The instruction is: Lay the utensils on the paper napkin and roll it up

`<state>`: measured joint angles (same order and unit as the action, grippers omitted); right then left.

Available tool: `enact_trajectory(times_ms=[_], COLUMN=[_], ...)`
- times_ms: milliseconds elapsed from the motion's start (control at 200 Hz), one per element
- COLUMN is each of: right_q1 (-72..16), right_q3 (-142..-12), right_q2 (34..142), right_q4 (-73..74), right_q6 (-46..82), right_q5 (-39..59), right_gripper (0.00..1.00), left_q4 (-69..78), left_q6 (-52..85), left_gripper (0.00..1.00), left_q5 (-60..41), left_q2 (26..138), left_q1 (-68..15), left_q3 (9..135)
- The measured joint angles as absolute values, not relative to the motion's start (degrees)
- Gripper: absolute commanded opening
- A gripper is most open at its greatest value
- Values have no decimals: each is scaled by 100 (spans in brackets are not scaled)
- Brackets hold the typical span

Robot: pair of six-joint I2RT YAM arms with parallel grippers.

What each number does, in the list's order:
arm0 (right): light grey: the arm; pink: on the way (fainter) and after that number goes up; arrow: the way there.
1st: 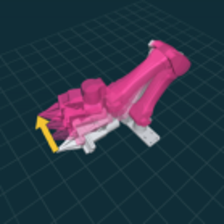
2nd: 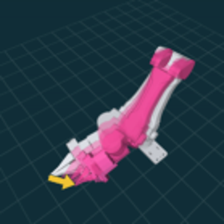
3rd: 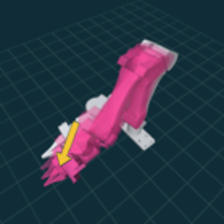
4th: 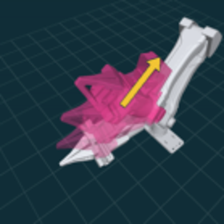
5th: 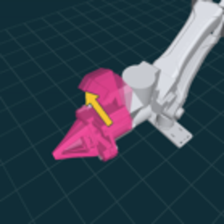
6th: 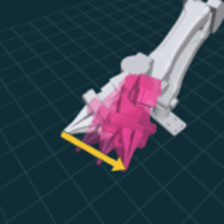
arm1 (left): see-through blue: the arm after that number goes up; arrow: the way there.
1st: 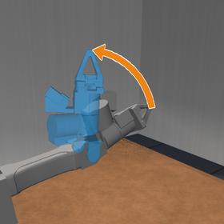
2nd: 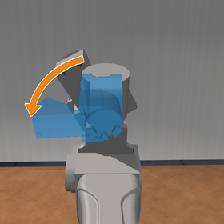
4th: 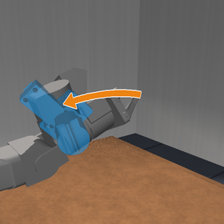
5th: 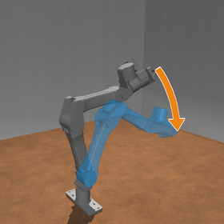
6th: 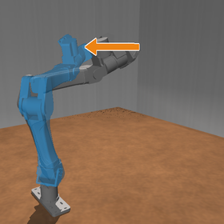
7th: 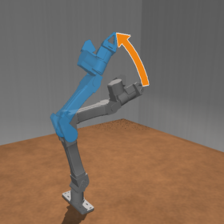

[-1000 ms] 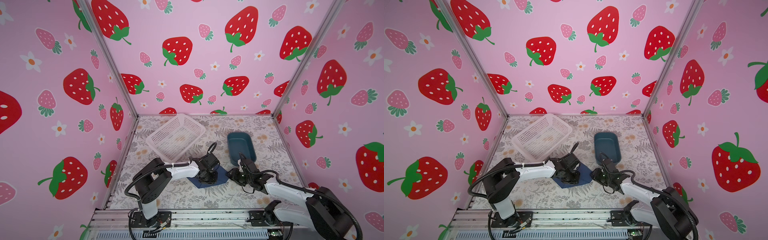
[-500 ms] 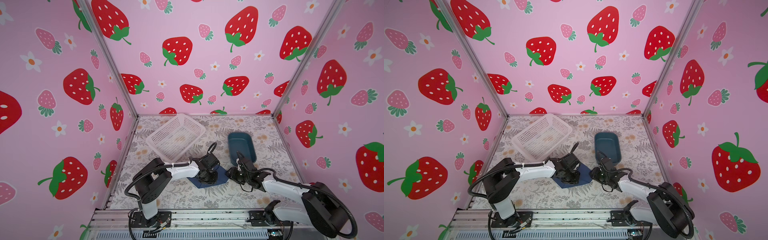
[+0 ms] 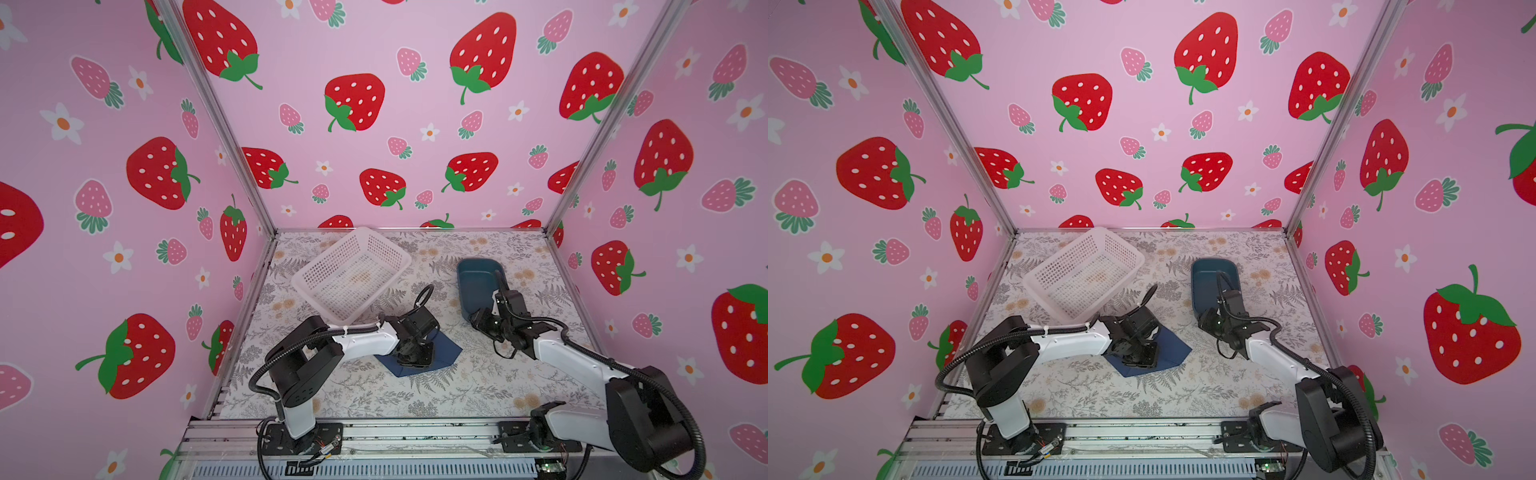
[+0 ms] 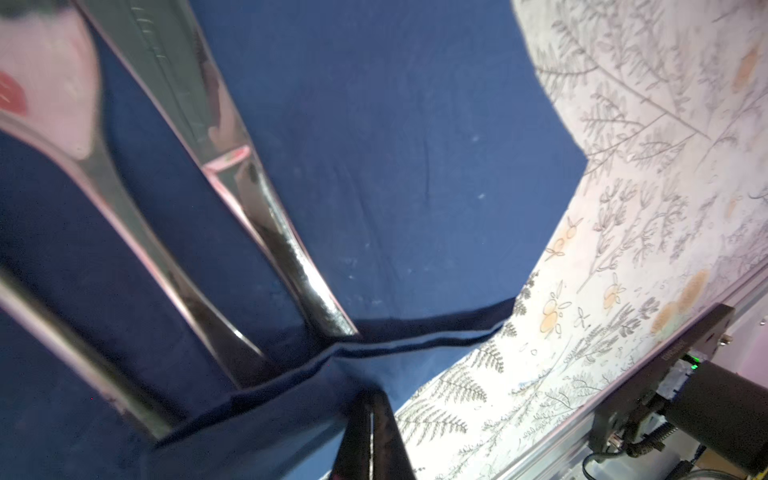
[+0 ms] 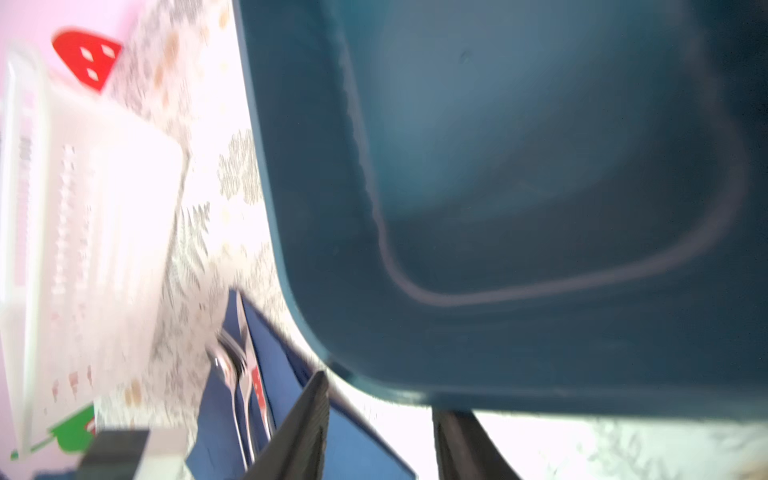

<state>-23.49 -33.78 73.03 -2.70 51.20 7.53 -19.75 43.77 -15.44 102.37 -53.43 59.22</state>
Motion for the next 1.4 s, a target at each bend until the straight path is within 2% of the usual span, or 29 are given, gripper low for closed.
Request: enact_trajectory(times_ms=[155,295,550,740,1015,1396], right_q1=[-1673,-1551,-2143,-2860,-3262,-3328], right_q3=[-3594,-3577,-2434,-1765,-1603,-1594], right_q2=[7616,7570,6206,5765,6226,6888], right_q4=[-178,-158,-128,-137,309,1194], right_q6=[4906,4821,5076,5496,5892,6366], right_q5=[934,1238,1726,1905,2185,2137], right_gripper=[40,40,44,48,48,47], left_q4=[-1975,-1977,-1990,-1992,-1994,-1999], left_q6=[4377,4377,4359,4353,4338,4335], left_gripper=[8,8,8,8,8,8], left_q5=[-1544,-1542,-1511,-1505,-1505,-1505], left_q2=[10237,10232,10226,10226,10226,10226], left_q1=[-5343,-5343,-5347,-5347,-5347,-5347], left_q3=[5922,5922,5922,5922,5922,5922])
